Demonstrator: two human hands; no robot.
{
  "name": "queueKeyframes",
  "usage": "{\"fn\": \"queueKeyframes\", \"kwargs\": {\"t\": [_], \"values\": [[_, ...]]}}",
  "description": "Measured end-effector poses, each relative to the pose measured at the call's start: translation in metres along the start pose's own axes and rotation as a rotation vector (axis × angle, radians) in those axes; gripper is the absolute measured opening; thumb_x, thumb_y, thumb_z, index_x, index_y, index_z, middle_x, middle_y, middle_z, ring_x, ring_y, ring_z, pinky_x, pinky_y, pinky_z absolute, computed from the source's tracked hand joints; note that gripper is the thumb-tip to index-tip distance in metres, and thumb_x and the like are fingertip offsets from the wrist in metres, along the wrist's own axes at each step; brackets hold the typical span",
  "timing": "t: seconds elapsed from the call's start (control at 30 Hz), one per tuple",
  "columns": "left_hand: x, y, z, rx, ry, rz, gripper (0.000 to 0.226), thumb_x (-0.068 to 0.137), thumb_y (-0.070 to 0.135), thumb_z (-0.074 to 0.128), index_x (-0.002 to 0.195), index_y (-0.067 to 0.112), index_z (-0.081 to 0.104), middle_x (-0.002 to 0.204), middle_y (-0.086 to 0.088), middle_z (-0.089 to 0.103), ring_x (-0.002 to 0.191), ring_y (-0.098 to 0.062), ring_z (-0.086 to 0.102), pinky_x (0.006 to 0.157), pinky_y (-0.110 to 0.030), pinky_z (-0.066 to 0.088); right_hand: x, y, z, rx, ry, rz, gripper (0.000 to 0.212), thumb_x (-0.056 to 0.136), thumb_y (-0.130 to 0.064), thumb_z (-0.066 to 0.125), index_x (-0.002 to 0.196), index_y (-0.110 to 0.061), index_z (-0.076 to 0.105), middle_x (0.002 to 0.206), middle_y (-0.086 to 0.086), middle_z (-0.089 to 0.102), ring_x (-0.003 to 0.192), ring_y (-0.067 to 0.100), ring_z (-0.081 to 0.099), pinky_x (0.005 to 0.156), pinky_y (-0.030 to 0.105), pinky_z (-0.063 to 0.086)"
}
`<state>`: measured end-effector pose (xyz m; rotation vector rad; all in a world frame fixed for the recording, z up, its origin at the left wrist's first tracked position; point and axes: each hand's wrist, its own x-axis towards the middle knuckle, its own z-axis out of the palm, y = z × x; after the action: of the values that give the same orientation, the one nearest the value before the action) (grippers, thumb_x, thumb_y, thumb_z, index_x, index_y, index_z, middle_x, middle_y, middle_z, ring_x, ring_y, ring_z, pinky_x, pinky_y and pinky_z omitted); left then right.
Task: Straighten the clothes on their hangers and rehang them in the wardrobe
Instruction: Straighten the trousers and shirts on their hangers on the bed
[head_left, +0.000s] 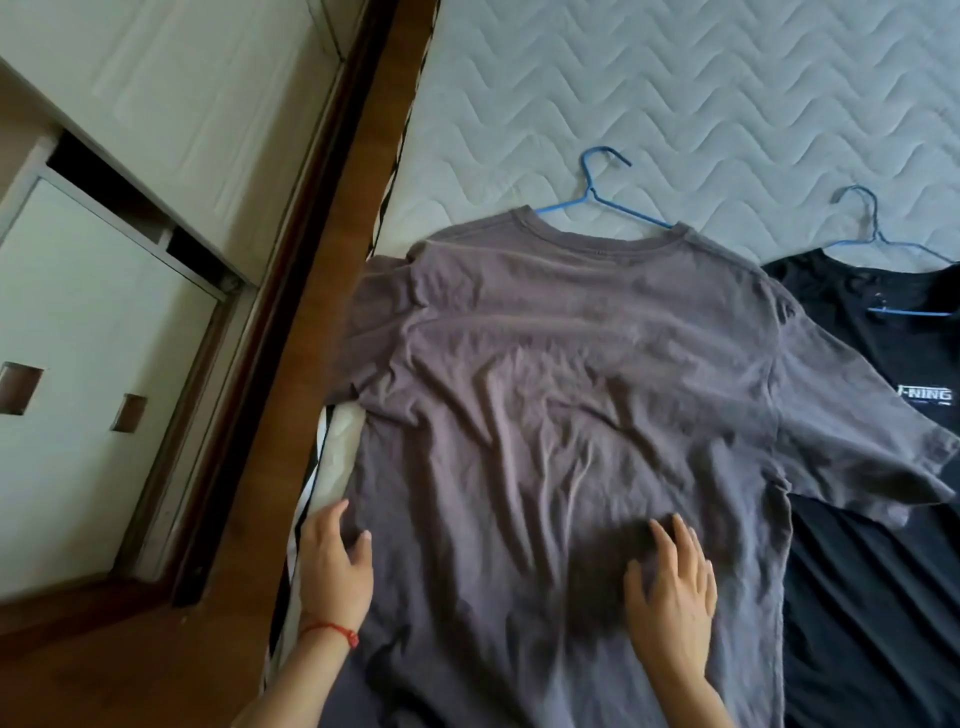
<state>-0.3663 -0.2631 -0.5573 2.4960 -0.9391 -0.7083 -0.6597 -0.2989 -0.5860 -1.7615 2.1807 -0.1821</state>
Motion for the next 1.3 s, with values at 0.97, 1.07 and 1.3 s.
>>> {"fn": "queueKeyframes", "kwargs": {"t": [0.97,1.07,1.3], "values": [[-0.113,-0.092,-0.055,-0.196,-0.328,-0.408,0.031,0.078,0.028,0.070,0.093,0.000,0.066,0.093,-0.012,0.066,0.087,-0.029,0.059,0.081,-0.038,0.045,-0.117,0.144,-0.082,0.564,-0.183,0.632,0.040,0.085,-0.031,0.063,0.060,-0.003,0.050,0.063,0.012,0.058,0.069,0.031,0.054,0.062,0.038,0.036],[-0.132,-0.108,-0.054,-0.104,-0.415,-0.457,0.028,0.074,0.023,0.075,0.089,0.002,0.064,0.095,-0.011,0.065,0.090,-0.029,0.057,0.083,-0.038,0.045,-0.132,0.157,-0.079,0.567,-0.379,0.621,0.023,0.077,-0.029,0.072,0.069,-0.009,0.065,0.071,0.003,0.067,0.073,0.020,0.061,0.069,0.038,0.048],[-0.154,-0.126,-0.057,0.021,-0.239,-0.428,0.026,0.082,0.014,0.066,0.096,-0.007,0.062,0.093,-0.022,0.065,0.090,-0.040,0.057,0.076,-0.041,0.044,-0.154,0.171,-0.081,0.259,-0.450,0.551,0.019,0.080,-0.019,0.068,0.096,-0.011,0.062,0.098,0.014,0.069,0.093,0.034,0.060,0.074,0.038,0.044]]}}
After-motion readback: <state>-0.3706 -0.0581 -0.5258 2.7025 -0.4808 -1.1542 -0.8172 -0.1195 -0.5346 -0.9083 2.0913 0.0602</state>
